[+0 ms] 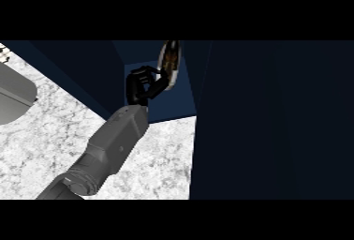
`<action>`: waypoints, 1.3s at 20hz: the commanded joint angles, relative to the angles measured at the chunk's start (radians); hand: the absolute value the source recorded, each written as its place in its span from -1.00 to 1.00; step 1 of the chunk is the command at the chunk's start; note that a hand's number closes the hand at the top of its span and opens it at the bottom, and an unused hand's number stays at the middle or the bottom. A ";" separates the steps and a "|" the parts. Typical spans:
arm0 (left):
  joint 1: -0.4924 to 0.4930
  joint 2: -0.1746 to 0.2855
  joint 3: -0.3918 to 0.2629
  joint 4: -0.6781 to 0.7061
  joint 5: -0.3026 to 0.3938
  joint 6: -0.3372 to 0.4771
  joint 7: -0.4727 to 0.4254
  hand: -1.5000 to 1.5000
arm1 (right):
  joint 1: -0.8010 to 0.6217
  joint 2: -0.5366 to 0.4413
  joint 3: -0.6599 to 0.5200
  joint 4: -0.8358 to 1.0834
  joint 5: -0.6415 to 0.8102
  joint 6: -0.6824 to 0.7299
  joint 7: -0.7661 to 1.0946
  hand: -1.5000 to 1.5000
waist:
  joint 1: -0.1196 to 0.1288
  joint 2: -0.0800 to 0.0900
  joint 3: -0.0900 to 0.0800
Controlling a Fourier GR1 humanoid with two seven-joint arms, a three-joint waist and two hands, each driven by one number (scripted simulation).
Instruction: Pick up the wine, place it into the cabinet and close the cabinet
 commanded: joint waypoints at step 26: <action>-0.154 0.064 -0.101 0.146 -0.117 0.234 0.092 1.00 | 0.061 -0.009 -0.025 -0.031 -0.045 0.038 -0.024 -1.00 | 0.011 0.020 0.003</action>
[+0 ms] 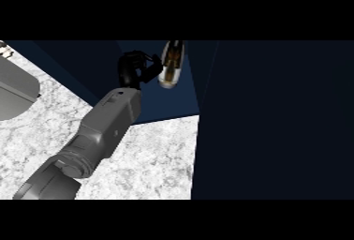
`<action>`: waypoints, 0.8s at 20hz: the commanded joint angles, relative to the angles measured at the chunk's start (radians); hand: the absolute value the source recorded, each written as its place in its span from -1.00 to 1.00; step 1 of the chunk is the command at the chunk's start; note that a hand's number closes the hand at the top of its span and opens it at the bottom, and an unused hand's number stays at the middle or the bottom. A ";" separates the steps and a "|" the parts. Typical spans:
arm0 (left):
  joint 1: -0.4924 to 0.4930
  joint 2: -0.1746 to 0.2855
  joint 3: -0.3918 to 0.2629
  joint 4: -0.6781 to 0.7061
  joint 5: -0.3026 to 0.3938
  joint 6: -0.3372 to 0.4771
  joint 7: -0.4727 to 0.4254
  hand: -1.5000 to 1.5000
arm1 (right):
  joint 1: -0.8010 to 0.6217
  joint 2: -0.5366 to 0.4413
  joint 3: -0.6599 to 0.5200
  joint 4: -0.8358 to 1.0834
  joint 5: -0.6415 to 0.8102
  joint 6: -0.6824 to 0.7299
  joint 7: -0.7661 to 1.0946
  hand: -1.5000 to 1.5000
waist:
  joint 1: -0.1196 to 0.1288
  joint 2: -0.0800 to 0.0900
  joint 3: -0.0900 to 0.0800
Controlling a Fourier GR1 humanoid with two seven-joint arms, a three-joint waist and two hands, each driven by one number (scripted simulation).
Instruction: Pick up the wine, place it into the cabinet and close the cabinet
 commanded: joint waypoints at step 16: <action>0.073 0.085 -0.098 0.010 -0.109 0.063 0.075 -1.00 | -0.019 0.004 0.019 -0.035 -0.015 0.003 0.003 -1.00 | -0.012 0.012 -0.005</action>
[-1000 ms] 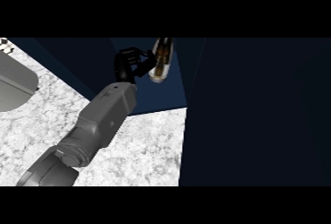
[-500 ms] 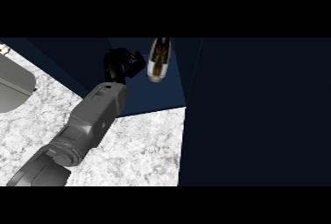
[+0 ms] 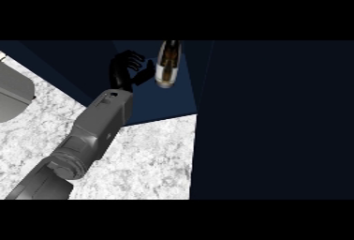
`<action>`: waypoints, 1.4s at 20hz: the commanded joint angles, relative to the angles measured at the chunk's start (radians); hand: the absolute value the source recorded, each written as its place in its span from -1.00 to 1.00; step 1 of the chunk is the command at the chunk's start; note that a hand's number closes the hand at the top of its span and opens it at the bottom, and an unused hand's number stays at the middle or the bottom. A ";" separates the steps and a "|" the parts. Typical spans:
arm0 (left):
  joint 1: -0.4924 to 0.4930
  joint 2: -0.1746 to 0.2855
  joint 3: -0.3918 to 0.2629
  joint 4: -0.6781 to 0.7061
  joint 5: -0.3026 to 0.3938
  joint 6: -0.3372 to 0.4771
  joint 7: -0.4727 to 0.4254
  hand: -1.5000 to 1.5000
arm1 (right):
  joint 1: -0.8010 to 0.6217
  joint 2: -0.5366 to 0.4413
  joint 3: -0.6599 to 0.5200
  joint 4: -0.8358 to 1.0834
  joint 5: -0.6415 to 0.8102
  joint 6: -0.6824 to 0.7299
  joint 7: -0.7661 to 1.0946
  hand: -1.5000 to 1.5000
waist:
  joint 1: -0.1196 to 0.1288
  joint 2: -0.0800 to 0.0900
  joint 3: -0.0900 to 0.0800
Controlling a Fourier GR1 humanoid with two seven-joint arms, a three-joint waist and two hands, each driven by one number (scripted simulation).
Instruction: Pick up the wine, place it into the cabinet and close the cabinet
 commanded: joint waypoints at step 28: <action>0.012 0.073 0.061 -0.164 0.049 -0.592 -0.143 -1.00 | -0.033 -0.021 -0.036 -0.035 0.012 -0.069 0.058 -1.00 | 0.112 -0.051 -0.002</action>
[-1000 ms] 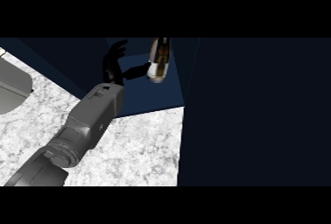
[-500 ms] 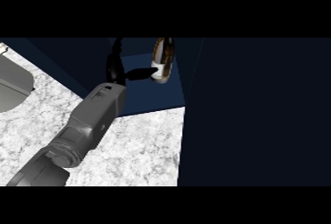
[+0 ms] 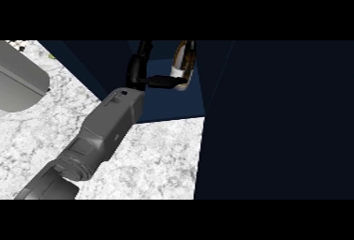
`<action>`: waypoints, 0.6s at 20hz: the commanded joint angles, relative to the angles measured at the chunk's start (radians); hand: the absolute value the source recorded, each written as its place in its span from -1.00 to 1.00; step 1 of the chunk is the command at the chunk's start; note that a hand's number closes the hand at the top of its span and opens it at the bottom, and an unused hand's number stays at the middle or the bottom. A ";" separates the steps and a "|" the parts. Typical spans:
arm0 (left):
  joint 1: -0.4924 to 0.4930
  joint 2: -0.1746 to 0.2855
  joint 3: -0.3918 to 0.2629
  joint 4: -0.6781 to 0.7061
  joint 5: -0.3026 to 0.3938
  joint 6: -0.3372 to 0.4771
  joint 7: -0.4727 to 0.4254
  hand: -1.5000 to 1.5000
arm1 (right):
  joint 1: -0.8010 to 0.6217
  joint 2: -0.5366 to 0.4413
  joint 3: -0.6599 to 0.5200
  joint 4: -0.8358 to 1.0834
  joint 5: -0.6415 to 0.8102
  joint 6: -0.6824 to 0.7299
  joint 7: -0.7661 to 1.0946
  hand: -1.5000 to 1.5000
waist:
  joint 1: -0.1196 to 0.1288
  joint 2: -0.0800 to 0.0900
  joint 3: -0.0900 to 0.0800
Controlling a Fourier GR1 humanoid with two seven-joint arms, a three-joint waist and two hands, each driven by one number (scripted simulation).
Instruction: Pick up the wine, place it into the cabinet and close the cabinet
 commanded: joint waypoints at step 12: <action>0.072 -0.042 0.022 -0.218 -0.007 -0.195 -0.023 -1.00 | 0.032 -0.049 -0.037 -0.027 0.021 -0.043 0.048 -1.00 | 0.120 -0.053 0.012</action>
